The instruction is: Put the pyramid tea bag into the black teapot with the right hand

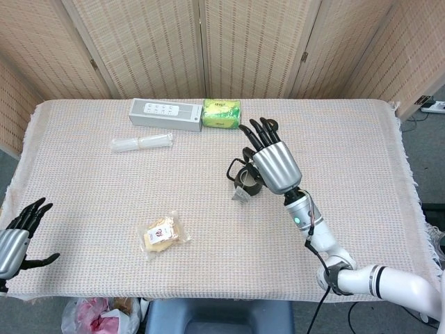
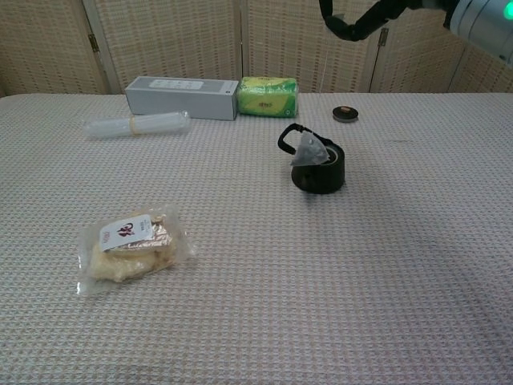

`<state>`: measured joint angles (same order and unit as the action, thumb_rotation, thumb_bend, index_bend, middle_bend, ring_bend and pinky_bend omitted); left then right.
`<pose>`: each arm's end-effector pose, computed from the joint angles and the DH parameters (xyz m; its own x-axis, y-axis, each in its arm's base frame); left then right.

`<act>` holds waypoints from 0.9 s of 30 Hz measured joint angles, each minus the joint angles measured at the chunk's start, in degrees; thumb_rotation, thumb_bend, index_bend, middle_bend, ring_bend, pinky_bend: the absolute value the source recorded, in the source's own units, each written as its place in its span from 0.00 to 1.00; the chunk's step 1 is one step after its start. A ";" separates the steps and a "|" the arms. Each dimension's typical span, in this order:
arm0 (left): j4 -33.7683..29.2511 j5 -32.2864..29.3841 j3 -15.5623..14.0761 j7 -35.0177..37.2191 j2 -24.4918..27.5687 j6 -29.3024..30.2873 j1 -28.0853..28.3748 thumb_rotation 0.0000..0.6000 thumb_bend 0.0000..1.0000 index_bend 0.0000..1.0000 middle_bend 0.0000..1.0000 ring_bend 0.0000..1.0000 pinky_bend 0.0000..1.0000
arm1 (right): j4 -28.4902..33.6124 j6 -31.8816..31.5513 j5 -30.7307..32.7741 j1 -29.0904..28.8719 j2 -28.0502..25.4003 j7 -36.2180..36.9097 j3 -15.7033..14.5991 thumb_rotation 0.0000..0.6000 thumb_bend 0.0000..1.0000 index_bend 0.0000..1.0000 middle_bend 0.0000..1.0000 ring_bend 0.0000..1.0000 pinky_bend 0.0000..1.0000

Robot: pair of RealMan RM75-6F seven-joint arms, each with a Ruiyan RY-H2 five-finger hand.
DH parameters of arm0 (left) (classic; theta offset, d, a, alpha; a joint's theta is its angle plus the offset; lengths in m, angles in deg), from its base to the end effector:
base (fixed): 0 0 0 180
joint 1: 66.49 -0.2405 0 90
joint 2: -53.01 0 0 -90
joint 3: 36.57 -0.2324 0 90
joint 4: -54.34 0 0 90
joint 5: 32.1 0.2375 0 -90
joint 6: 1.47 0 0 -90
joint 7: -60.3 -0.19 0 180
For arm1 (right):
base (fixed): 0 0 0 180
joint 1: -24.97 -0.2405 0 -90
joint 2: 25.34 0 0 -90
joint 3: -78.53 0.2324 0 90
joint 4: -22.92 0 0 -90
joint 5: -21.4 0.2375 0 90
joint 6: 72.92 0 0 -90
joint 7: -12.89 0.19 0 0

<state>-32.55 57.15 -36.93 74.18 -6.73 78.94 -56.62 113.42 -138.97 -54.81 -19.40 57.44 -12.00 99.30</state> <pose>-0.3144 0.2431 0.1332 0.3473 0.1067 0.9316 0.9355 -0.1081 -0.3364 -0.0249 -0.4012 0.0417 0.4001 0.2050 0.8932 -0.7522 -0.4833 0.4479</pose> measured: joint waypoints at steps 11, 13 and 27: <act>-0.21 -1.74 0.53 -0.76 -0.26 -2.04 0.66 1.00 0.14 0.00 0.00 0.00 0.22 | -4.67 1.47 1.34 -1.68 0.44 3.48 -0.06 1.00 0.39 0.60 0.12 0.00 0.00; -0.18 -2.20 0.72 -0.79 -0.28 -2.38 0.78 1.00 0.14 0.00 0.00 0.00 0.22 | -5.59 1.71 1.44 -2.00 0.69 3.77 -0.18 1.00 0.39 0.60 0.12 0.00 0.00; -0.03 -4.24 1.42 -1.44 -0.52 -4.39 1.40 1.00 0.14 0.00 0.00 0.00 0.22 | -13.89 4.00 2.32 -3.80 3.73 9.36 -1.62 1.00 0.39 0.60 0.12 0.00 0.00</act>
<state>-32.58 52.91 -35.51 72.74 -7.25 74.55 -55.22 99.53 -134.97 -52.49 -23.19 61.17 -2.64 97.68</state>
